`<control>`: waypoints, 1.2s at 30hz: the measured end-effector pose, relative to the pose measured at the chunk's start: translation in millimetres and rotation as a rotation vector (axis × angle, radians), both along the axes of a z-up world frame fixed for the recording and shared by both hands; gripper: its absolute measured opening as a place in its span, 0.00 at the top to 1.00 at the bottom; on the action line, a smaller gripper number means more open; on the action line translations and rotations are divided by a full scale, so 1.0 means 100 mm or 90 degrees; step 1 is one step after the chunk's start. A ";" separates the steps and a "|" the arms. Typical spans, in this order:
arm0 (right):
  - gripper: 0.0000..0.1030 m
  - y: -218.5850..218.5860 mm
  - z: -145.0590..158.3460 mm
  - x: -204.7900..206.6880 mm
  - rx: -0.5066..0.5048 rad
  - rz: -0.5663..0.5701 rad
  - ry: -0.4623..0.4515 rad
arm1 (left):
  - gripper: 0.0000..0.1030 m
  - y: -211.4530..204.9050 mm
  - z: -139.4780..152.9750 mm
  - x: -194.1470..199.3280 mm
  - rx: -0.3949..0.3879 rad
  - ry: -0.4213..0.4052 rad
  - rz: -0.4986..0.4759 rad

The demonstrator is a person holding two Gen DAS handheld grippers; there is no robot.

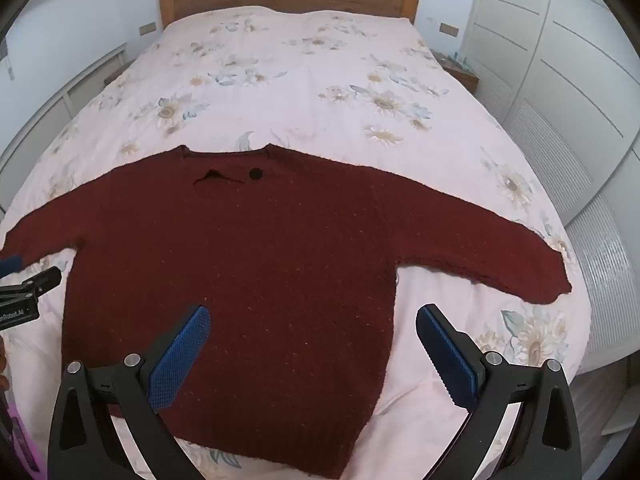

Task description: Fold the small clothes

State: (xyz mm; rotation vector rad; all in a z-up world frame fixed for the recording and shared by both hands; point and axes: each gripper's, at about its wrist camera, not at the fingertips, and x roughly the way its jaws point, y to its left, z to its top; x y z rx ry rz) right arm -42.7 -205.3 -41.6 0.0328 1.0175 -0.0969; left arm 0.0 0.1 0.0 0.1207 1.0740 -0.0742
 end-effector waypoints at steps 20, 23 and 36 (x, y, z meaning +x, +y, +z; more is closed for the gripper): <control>0.00 0.01 -0.03 -0.01 -0.023 0.016 0.016 | 0.01 0.00 0.02 0.01 0.004 0.009 -0.003; 0.00 0.01 -0.03 -0.01 -0.029 0.020 0.022 | 0.01 -0.01 0.02 0.01 0.006 0.010 -0.005; 0.00 0.03 -0.03 -0.02 -0.039 0.019 0.026 | 0.01 0.01 -0.03 0.00 0.011 0.014 -0.006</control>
